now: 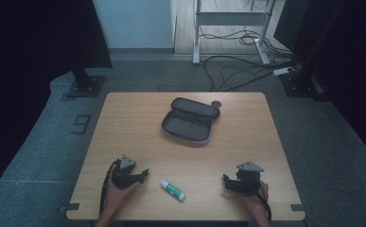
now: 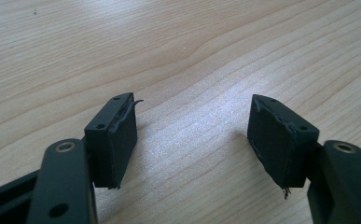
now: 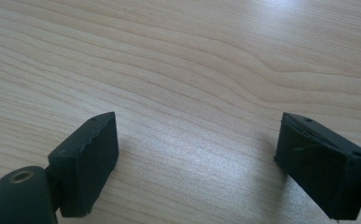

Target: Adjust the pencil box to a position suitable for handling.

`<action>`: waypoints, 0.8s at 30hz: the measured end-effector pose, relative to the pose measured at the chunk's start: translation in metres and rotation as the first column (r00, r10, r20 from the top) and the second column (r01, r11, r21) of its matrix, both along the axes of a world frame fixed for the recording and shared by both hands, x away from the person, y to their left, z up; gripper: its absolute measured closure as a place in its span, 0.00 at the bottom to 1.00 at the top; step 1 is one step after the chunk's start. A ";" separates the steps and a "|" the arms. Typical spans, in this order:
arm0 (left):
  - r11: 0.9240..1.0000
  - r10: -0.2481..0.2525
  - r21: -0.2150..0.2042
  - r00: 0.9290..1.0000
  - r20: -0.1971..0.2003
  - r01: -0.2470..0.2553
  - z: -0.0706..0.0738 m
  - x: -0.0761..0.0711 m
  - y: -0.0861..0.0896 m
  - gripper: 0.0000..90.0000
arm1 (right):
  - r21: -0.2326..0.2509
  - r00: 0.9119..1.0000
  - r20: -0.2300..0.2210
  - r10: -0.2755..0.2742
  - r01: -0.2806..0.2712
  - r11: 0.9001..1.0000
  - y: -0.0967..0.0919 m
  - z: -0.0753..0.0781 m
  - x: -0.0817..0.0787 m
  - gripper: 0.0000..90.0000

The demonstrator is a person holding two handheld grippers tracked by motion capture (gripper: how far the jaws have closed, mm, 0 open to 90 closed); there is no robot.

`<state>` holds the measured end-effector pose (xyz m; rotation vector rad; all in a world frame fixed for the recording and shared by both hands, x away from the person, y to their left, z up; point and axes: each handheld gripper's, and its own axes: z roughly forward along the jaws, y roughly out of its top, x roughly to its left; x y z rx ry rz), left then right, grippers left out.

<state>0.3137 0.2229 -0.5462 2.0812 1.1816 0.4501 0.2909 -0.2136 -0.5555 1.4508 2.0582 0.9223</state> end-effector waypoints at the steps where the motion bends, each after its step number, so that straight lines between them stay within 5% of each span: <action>1: 1.000 0.000 0.000 1.000 0.000 0.000 0.000 0.000 0.000 0.37 | 0.000 1.000 0.000 0.000 0.000 1.000 0.000 0.000 0.000 0.14; 24: 1.000 -0.003 0.023 1.000 0.006 0.003 0.000 -0.001 -0.002 0.36 | 0.002 1.000 0.000 -0.017 0.017 1.000 0.000 0.000 -0.002 0.16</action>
